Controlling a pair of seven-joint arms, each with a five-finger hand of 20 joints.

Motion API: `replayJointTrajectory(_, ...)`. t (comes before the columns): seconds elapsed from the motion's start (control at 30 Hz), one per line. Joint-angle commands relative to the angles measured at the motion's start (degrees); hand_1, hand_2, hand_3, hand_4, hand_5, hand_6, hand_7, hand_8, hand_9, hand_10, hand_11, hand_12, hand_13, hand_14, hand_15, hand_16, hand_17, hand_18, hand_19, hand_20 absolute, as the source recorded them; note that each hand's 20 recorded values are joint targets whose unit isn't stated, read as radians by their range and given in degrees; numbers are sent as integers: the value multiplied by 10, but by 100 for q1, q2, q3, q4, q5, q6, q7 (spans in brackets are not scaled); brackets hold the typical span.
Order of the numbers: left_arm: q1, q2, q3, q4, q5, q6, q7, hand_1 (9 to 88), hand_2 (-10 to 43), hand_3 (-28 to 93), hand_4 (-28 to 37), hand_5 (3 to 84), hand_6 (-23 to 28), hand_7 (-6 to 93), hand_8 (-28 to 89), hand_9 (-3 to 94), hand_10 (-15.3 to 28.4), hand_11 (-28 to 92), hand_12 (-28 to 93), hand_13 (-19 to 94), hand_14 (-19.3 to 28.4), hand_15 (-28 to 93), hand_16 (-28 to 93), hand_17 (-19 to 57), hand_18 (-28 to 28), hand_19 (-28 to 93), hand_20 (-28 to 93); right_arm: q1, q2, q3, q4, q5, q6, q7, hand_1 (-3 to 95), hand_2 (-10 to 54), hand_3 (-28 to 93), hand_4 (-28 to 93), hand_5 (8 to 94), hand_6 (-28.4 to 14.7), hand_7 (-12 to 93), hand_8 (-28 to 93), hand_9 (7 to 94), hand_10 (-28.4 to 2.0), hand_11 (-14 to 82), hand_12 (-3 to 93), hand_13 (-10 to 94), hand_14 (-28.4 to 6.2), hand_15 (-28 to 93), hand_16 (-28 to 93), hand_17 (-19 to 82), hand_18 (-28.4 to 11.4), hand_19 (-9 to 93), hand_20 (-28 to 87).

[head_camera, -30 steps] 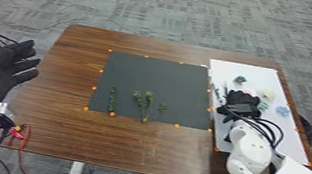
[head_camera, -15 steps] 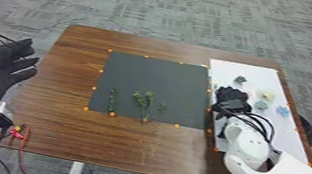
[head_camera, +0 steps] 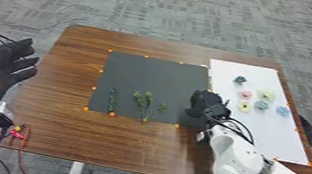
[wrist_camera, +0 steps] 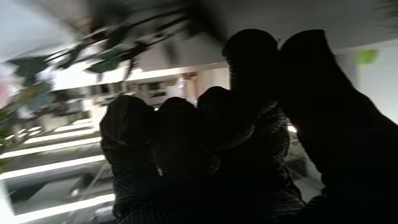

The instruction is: Arrange flowers

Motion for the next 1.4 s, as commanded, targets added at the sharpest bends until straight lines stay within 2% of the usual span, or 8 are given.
replayJointTrajectory(0.03, 35, -60, -11, -44, -31, 32, -14, 240, -36, 694, -264, 270, 29, 216, -99, 186, 102, 261, 210, 101, 130, 476, -38, -102, 192, 397, 125, -259, -17, -111, -125, -177, -526, -588, 441, -95, 815, -275, 745, -3, 544, 191, 726, -107, 679, 639, 656, -132, 866, 575, 360, -243, 932, 598)
replayJointTrajectory(0.17, 38, -64, -18, -49, -31, 25, -17, 241, -36, 694, -265, 270, 29, 216, -99, 186, 102, 262, 211, 101, 130, 476, -38, -102, 192, 397, 125, -395, 25, 122, -212, -510, -180, -111, 426, -95, 816, -279, 738, 2, 547, 192, 713, -106, 681, 642, 642, -131, 864, 576, 352, -238, 929, 591)
replayJointTrajectory(0.33, 92, -81, -52, -73, -28, 44, -18, 241, -35, 695, -265, 270, 29, 217, -99, 186, 102, 262, 211, 101, 130, 477, -38, -102, 192, 397, 125, -525, 153, 718, -475, -426, 680, 523, 316, -95, 804, -282, 712, 1, 496, 147, 689, -113, 672, 636, 635, -135, 855, 563, 348, -236, 927, 577)
replayJointTrajectory(0.37, 102, -89, -49, -73, -23, 41, -6, 241, -35, 695, -265, 270, 29, 217, -99, 186, 102, 261, 210, 101, 130, 476, -38, -102, 192, 397, 125, -473, 175, 765, -506, -504, 689, 746, 260, -95, 815, -281, 715, -3, 522, -58, 682, -116, 674, 627, 633, -137, 854, 558, 347, -237, 926, 575)
replayJointTrajectory(0.47, 102, -83, -35, -72, -24, 35, -7, 242, -35, 694, -266, 270, 29, 217, -99, 186, 102, 261, 210, 101, 130, 476, -38, -102, 192, 397, 125, -429, 196, 1103, -584, -374, 242, 1047, 175, -91, 778, -282, 735, -12, 500, -119, 689, -123, 664, 608, 644, -139, 849, 540, 352, -243, 930, 571)
replayJointTrajectory(0.8, 103, -53, -24, -54, -38, 26, -7, 242, -32, 693, -265, 270, 29, 216, -99, 186, 102, 261, 211, 101, 130, 475, -38, -102, 192, 398, 125, 491, 178, 339, -1, -129, -1201, 1479, 96, -37, 681, -283, 841, 0, 503, -107, 766, -126, 653, 592, 690, -157, 852, 549, 382, -269, 932, 638)
replayJointTrajectory(1.17, 62, -30, -20, -37, -30, 24, -42, 241, -32, 694, -265, 270, 29, 216, -99, 187, 102, 261, 210, 101, 130, 477, -38, -102, 192, 398, 125, 1052, -131, -270, 878, 22, -1949, 1763, 6, 50, 670, -283, 836, -2, 497, -101, 763, -131, 642, 607, 683, -170, 847, 565, 369, -276, 932, 639)
replayJointTrajectory(1.4, 69, -42, -18, -39, -28, 8, -47, 240, -32, 695, -265, 271, 28, 217, -99, 191, 103, 263, 208, 103, 131, 477, -39, -101, 193, 398, 124, 1111, -272, -312, 1069, 228, -1754, 1586, -26, 97, 619, -283, 819, -9, 484, -93, 744, -139, 637, 613, 667, -178, 844, 569, 350, -277, 932, 632)
